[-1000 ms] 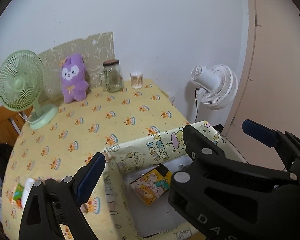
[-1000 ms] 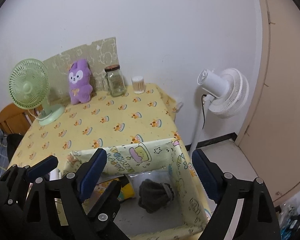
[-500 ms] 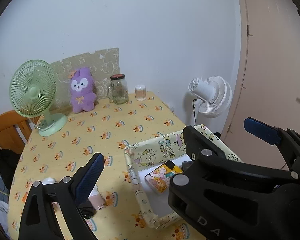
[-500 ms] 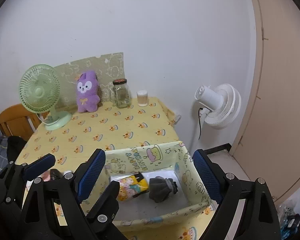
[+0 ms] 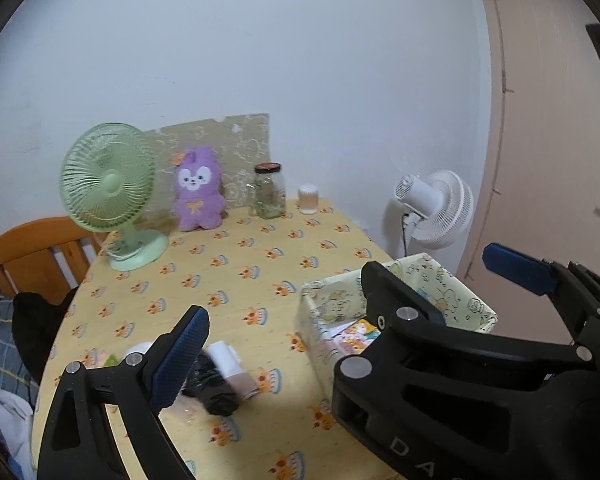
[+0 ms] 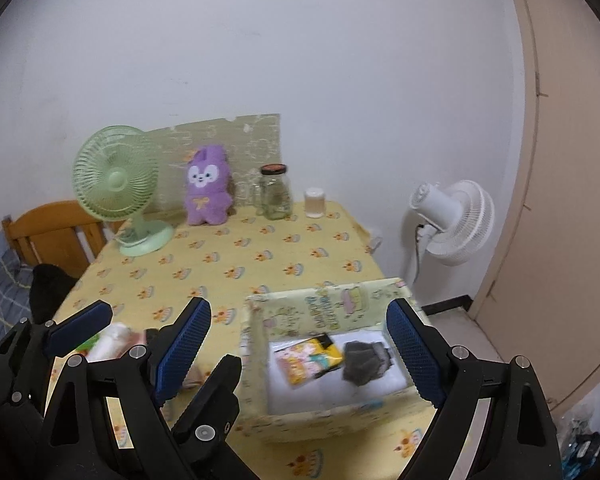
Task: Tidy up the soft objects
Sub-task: 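Move both tools back to the remaining items on the table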
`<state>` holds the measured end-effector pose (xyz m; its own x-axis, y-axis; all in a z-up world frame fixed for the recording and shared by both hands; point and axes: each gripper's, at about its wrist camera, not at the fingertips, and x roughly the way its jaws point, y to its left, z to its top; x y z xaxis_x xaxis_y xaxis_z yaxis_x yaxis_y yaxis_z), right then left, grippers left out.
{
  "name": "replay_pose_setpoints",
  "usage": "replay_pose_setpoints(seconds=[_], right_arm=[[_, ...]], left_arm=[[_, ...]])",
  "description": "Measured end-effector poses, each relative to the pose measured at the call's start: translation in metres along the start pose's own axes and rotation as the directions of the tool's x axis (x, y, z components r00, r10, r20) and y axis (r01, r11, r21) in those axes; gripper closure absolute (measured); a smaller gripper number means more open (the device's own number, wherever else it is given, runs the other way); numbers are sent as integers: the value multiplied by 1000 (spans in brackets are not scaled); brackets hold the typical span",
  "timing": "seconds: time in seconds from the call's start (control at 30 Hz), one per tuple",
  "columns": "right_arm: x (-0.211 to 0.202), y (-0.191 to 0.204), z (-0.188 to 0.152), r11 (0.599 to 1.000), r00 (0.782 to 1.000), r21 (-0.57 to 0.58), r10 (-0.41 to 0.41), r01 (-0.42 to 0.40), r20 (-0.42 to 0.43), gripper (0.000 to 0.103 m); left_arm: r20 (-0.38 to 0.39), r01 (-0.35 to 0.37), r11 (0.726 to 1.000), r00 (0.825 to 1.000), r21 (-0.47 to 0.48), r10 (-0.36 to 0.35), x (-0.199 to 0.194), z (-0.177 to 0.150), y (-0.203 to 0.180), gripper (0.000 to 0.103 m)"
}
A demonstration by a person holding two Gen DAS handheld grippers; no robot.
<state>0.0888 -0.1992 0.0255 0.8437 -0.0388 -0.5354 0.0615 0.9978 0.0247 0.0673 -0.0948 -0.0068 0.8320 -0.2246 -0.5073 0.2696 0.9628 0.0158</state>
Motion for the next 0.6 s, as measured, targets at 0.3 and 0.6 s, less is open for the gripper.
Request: replay_pose_setpoints(seconds=[0.3, 0.6], right_arm=[[-24, 36, -4, 999, 999, -16, 41, -40, 31, 11], [-28, 59, -13, 997, 997, -29, 74, -73, 31, 11]], left_arm=[[35, -28, 1000, 999, -13, 28, -27, -8, 25, 8], [40, -55, 998, 998, -34, 56, -36, -24, 44, 9]])
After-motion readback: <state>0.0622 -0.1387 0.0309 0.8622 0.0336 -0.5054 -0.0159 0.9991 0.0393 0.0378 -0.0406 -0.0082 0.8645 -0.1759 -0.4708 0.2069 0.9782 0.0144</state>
